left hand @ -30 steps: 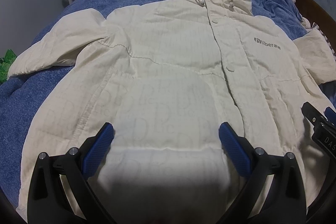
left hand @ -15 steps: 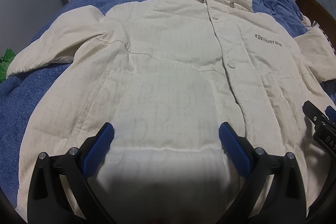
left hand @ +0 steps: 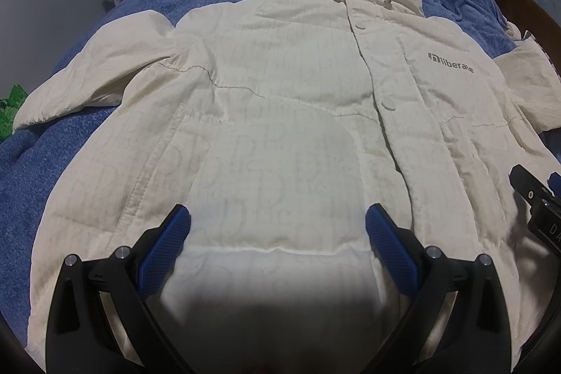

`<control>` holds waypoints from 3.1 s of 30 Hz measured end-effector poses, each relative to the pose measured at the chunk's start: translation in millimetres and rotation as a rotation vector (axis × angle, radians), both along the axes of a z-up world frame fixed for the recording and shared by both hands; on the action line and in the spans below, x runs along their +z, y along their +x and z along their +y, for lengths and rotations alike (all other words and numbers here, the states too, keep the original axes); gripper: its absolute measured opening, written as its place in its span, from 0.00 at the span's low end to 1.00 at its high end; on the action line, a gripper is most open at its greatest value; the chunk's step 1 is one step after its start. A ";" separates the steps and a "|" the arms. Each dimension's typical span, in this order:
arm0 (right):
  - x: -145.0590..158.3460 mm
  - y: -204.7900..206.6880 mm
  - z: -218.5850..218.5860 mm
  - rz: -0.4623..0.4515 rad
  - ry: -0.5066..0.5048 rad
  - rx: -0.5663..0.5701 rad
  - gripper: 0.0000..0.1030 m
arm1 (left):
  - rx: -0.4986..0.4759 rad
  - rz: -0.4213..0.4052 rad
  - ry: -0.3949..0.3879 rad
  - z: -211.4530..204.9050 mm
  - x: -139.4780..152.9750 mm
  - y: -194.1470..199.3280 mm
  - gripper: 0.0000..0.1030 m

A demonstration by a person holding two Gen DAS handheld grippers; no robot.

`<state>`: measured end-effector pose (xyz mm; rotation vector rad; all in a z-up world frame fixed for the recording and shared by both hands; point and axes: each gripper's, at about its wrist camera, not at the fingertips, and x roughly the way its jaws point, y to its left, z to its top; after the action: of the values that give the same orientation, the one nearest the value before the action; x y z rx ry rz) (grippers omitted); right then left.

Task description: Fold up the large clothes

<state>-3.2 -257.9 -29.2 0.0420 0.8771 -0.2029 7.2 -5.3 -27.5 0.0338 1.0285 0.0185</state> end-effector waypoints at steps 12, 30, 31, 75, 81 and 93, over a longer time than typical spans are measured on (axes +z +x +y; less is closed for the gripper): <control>0.2 -0.1 0.4 0.002 -0.001 0.000 0.94 | 0.000 0.000 0.000 -0.2 -0.1 0.0 0.94; 83.8 -1.1 -99.4 -0.176 0.224 -0.142 0.94 | -0.002 -0.011 -0.050 5.1 6.8 -1.3 0.94; 84.5 0.3 -113.4 -0.171 0.241 -0.172 0.94 | -0.010 -0.024 -0.054 5.3 12.2 -1.8 0.94; 102.8 40.1 -295.3 -0.519 0.491 -0.449 0.12 | -0.020 -0.026 0.085 26.3 -9.7 87.3 0.94; 152.9 29.8 -200.5 -0.518 0.427 -0.233 0.10 | -0.022 -0.031 0.105 22.6 -11.8 86.9 0.94; 111.6 32.9 -28.6 -0.316 0.417 0.092 0.10 | -0.028 -0.045 0.118 22.2 -14.2 80.6 0.94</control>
<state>29.7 -286.4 82.3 0.4111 0.5918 0.0755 87.8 17.0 -41.7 0.1543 0.9809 0.0538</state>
